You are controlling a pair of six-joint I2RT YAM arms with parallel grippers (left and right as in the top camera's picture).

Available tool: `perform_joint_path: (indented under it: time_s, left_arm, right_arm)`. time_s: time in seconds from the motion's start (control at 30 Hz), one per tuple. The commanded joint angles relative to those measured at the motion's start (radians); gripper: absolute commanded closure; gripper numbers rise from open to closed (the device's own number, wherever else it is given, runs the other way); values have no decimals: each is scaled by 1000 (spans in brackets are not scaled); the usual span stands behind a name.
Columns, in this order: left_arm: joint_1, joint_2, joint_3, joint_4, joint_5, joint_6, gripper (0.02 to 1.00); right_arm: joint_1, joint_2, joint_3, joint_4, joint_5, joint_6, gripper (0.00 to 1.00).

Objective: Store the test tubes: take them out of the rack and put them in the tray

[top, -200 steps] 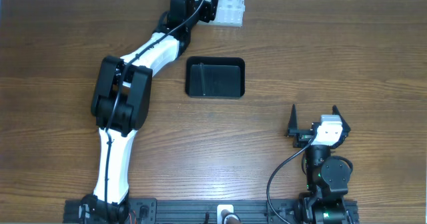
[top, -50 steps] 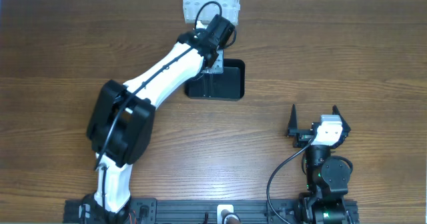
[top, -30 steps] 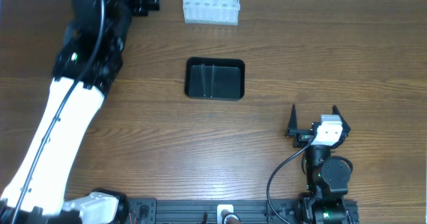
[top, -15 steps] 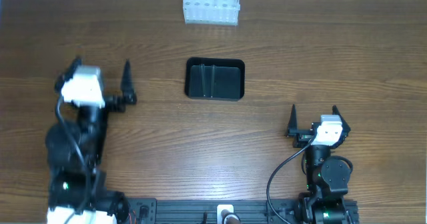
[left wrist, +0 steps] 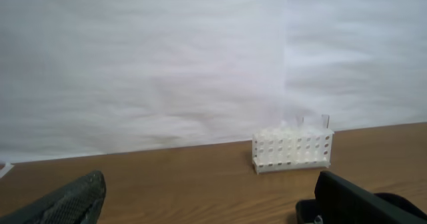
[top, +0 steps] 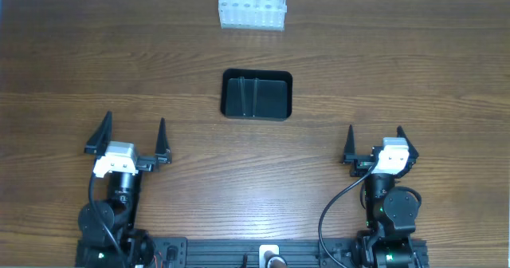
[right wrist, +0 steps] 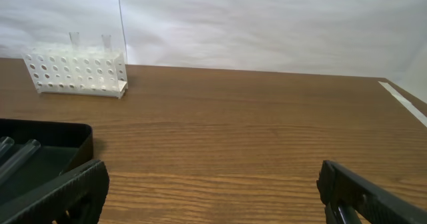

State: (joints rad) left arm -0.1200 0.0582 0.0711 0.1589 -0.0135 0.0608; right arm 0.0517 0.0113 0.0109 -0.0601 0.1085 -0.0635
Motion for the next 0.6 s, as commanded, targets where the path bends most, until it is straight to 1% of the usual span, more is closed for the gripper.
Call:
perform_joint_path:
  time_s: [0.03, 0.23, 0.33, 0.6]
  left_arm:
    - [6, -55, -66, -18, 29, 10, 18]
    - [42, -55, -65, -156, 92, 10, 18]
    - [60, -55, -65, -232, 102, 10, 20]
    - [60, -55, -65, -230, 103, 10, 18]
  right_arm:
    - [-5, -6, -6, -3, 5, 2, 9]
    - [-5, -6, -6, -3, 5, 3, 7]
    - [-5, -6, -6, -3, 5, 3, 7]
    - [-5, -6, -6, -3, 5, 3, 9]
